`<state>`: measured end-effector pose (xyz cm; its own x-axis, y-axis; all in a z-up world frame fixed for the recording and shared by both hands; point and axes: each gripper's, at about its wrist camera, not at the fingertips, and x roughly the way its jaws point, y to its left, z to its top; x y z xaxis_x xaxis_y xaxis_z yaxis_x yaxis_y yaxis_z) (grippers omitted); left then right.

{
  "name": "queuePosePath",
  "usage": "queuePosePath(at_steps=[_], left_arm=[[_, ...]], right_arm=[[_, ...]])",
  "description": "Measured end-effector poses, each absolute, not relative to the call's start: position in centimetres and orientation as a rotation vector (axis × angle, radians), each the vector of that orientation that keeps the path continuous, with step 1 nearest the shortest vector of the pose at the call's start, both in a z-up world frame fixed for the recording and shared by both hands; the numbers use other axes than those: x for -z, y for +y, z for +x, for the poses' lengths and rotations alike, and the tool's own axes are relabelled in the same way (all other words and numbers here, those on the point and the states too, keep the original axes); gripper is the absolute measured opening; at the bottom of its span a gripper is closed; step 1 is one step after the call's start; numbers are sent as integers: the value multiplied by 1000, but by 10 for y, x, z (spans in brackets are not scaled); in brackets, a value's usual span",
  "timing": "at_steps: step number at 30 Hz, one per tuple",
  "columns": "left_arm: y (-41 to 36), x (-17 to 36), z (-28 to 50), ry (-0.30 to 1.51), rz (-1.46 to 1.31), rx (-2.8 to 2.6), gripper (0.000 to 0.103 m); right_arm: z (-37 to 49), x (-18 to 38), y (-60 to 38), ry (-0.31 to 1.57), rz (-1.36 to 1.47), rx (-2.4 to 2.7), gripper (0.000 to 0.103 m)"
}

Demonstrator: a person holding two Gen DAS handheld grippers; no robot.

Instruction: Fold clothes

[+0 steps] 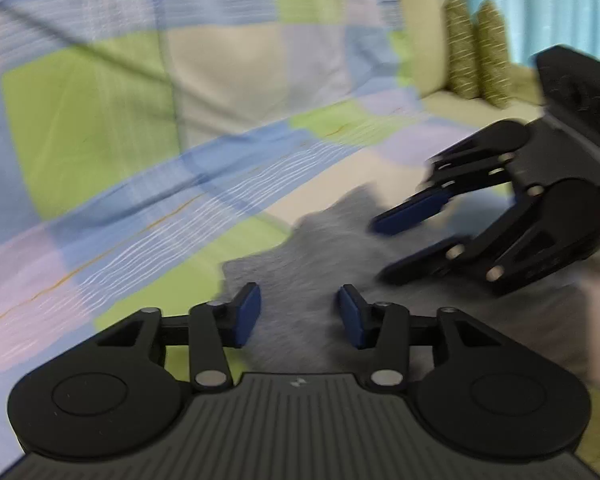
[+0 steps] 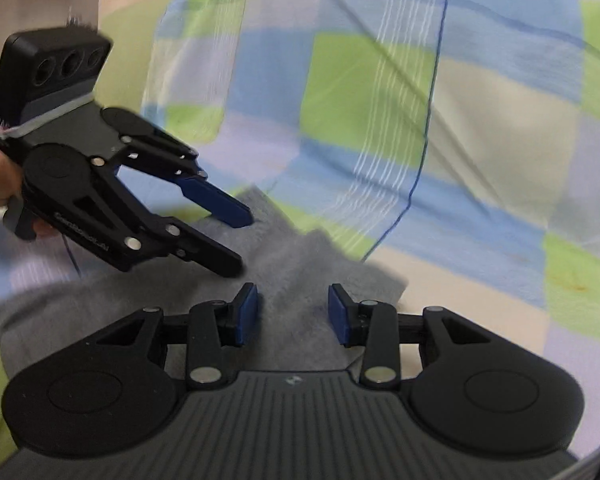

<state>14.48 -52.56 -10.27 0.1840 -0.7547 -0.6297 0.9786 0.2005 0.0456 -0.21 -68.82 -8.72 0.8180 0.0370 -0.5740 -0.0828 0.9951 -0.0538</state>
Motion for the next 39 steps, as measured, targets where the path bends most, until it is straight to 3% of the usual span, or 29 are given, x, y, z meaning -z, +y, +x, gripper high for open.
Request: queuePosePath(at_steps=[3, 9, 17, 22, 29, 39], left_arm=[[-512, 107, 169, 576, 452, 1231, 54], [-467, 85, 171, 596, 357, 1175, 49], [-390, 53, 79, 644, 214, 1265, 50], [-390, 76, 20, 678, 232, 1260, 51], [-405, 101, 2, 737, 293, 1238, 51], [-378, 118, 13, 958, -72, 1154, 53]], right_arm=[[-9, 93, -705, 618, -43, 20, 38], [-50, 68, -707, 578, -1, 171, 36], [-150, 54, -657, 568, 282, 168, 36], [-180, 74, -647, 556, 572, 193, 39], [-182, 111, -641, 472, 902, 277, 41], [-171, 119, -655, 384, 1003, 285, 38]])
